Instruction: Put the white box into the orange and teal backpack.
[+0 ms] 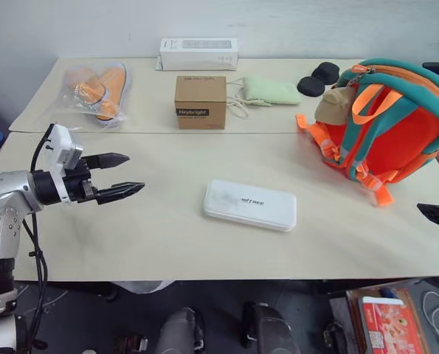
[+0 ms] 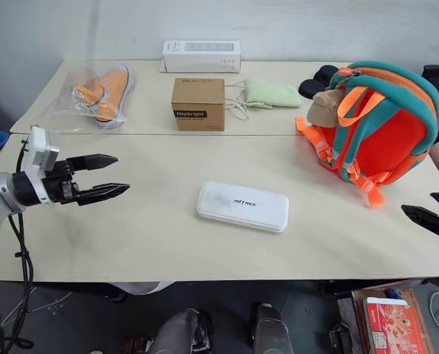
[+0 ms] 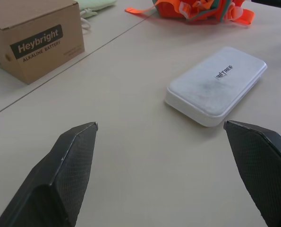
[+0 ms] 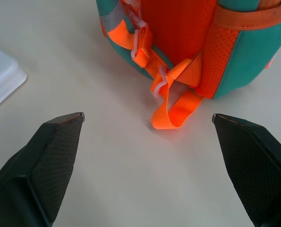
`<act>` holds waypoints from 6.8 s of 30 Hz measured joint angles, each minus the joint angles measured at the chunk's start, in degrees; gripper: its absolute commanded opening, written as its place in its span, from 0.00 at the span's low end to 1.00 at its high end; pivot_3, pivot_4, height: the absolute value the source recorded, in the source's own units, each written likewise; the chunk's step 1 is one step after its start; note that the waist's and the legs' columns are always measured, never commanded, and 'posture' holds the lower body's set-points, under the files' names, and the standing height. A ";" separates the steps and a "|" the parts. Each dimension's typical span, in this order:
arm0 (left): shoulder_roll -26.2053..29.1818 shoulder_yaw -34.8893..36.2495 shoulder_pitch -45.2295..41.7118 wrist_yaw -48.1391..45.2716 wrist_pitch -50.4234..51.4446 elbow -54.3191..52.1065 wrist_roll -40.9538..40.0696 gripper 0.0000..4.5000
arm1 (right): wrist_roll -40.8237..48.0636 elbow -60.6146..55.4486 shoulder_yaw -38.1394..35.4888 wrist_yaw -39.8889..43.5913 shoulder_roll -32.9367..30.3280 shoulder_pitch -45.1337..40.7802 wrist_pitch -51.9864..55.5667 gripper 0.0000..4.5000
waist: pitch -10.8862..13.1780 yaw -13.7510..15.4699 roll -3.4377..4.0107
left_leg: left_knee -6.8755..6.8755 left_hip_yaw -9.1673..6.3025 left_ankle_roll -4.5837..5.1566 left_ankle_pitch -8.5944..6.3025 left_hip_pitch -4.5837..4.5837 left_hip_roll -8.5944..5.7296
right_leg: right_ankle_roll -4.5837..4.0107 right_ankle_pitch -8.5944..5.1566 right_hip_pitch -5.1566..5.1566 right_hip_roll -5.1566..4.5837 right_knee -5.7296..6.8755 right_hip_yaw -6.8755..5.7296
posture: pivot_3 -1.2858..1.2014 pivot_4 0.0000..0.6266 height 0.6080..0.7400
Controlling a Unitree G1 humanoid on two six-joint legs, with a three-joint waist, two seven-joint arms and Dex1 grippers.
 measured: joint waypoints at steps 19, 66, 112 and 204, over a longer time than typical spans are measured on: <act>-1.55 -6.97 -1.57 0.45 -4.17 1.57 4.55 0.87 | 1.34 -10.70 4.76 -5.78 0.53 -3.34 5.39 0.79 | 0.00 -0.04 0.00 | -0.02 0.02 0.00 0.00 0.00 0.00 | 0.00 0.00 -0.04 0.00 0.02 0.03 | 0.52 0.24 1.00; -15.39 -22.01 -8.86 1.48 10.49 4.33 14.08 0.42 | -21.09 4.72 46.74 2.91 11.61 -31.55 -10.41 0.00 | 0.00 -0.14 0.00 | 0.25 0.14 0.49 0.32 -0.05 -0.03 | 0.06 0.03 -0.06 0.08 0.46 -0.44 | 0.52 0.24 1.00; -36.92 -5.34 -24.58 21.27 49.37 23.89 -3.68 0.30 | -21.93 1.05 42.78 -2.80 15.24 -23.81 -15.81 0.00 | -0.05 0.13 -0.08 | 0.28 0.00 0.35 0.44 0.07 -0.15 | 0.16 0.05 0.12 0.00 0.60 -0.38 | 0.52 0.24 1.00; -15.72 -13.61 -33.17 -3.94 4.16 5.39 -3.18 0.30 | 40.19 -21.92 15.72 10.32 -8.52 -26.04 35.58 0.00 | 0.04 1.15 -0.19 | 0.24 0.30 0.37 0.51 -0.26 -0.12 | 0.00 -0.03 -0.62 0.12 0.68 -0.05 | 0.52 0.24 1.00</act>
